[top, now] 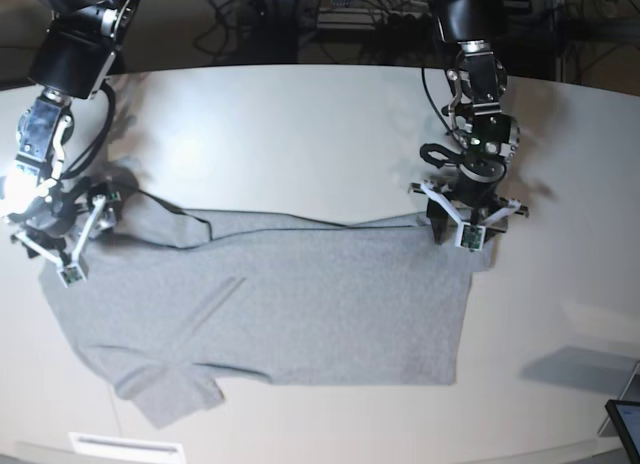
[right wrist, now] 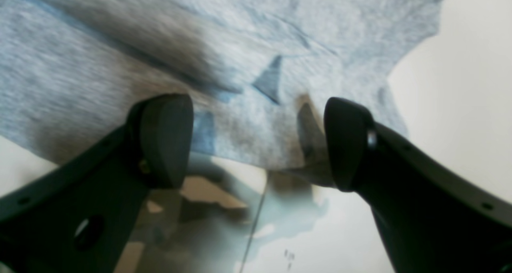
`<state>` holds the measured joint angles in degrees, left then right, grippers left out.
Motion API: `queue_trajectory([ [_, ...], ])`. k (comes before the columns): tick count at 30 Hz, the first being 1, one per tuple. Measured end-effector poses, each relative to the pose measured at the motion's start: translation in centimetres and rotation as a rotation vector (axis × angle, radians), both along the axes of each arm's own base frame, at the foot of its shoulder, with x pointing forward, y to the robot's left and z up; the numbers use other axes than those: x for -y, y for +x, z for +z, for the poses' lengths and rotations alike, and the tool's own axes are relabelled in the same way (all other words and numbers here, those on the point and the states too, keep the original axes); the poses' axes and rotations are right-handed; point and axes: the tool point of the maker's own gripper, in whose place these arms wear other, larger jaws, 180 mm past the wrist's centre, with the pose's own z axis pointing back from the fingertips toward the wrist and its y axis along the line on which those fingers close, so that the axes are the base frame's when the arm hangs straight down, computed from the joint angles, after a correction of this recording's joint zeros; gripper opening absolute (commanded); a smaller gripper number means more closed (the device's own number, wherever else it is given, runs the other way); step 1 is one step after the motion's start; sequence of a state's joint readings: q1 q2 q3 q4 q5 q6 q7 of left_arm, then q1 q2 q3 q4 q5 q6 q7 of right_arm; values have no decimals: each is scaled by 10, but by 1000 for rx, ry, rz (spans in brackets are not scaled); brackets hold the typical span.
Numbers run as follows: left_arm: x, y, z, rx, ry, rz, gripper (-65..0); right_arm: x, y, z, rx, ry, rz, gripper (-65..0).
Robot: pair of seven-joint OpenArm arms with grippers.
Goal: Fold the T-shirt properly
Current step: 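Open both grippers and regrasp the shirt's collar-side edge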
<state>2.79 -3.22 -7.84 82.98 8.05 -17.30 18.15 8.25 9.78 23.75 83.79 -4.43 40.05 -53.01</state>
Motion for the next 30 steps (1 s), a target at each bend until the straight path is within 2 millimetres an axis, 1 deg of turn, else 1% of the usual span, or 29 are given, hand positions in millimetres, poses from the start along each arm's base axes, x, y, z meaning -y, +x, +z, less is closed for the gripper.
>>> queue_trajectory([
  [3, 0, 0, -4, 6, -15, 5, -324, -3, -2, -9, -17, 25, 0, -161],
  [7, 1, 1, -9, 10, -34, 4, -324, -4, -1, -14, -18, 49, -1, -161],
  [9, 1, 2, -10, 14, -42, 4, -324, -4, 0, -16, -16, 57, -4, -161],
  [12, -5, 2, -9, 14, -29, 1, -324, -4, 0, -15, -15, 59, -4, -161],
  [14, -8, 0, -9, 10, -22, -11, -324, -1, -1, -15, -13, 58, -5, -161],
  [17, -7, -5, -12, 2, -23, -46, -328, 1, -5, -16, -2, 67, -2, -161],
  [23, -6, -18, -13, 9, -26, -51, -328, 2, -14, -19, -14, 61, -7, -161],
  [26, -6, -20, -11, 0, -11, -53, -326, 3, -17, -17, -11, 46, -4, -161],
  [30, -8, -23, -7, -6, 5, -54, -326, 10, -31, -11, -59, -19, -7, -161],
])
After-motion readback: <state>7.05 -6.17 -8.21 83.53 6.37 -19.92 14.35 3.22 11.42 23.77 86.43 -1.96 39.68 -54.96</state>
